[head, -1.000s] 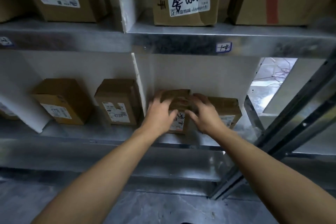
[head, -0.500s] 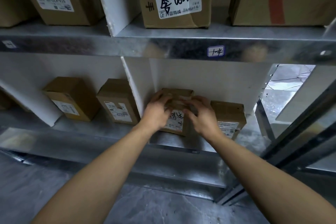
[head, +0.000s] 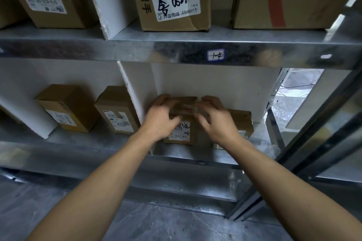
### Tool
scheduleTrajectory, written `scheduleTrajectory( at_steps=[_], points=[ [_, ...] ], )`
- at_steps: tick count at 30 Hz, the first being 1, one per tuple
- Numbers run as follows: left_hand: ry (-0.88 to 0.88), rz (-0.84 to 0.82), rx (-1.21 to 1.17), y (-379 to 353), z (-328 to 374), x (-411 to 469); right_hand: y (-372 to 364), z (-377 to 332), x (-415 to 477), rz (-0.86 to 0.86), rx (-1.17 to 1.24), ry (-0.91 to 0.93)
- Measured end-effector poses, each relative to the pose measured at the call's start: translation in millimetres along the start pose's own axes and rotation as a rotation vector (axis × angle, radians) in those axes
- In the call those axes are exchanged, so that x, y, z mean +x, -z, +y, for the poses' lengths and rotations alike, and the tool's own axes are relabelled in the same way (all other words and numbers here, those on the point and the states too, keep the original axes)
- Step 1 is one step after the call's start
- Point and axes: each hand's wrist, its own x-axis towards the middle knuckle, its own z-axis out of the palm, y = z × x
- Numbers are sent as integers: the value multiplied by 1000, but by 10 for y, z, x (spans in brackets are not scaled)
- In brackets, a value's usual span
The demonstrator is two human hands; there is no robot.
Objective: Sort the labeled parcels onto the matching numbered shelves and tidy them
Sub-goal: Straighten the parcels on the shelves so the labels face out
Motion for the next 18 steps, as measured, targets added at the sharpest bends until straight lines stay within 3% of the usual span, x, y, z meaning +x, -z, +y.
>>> scheduleTrajectory(
  at_steps=[5,12,18],
  points=[
    [-129,-5,16,-11,152,22,313,215,-142,46,-150,-72],
    [-257,-85,-94,-442,765,-49,613,592,-508,-79,-260,-351],
    [-156,-151,-116,-786,952,-9,645,709,-736,-160,-172,-464]
  ],
)
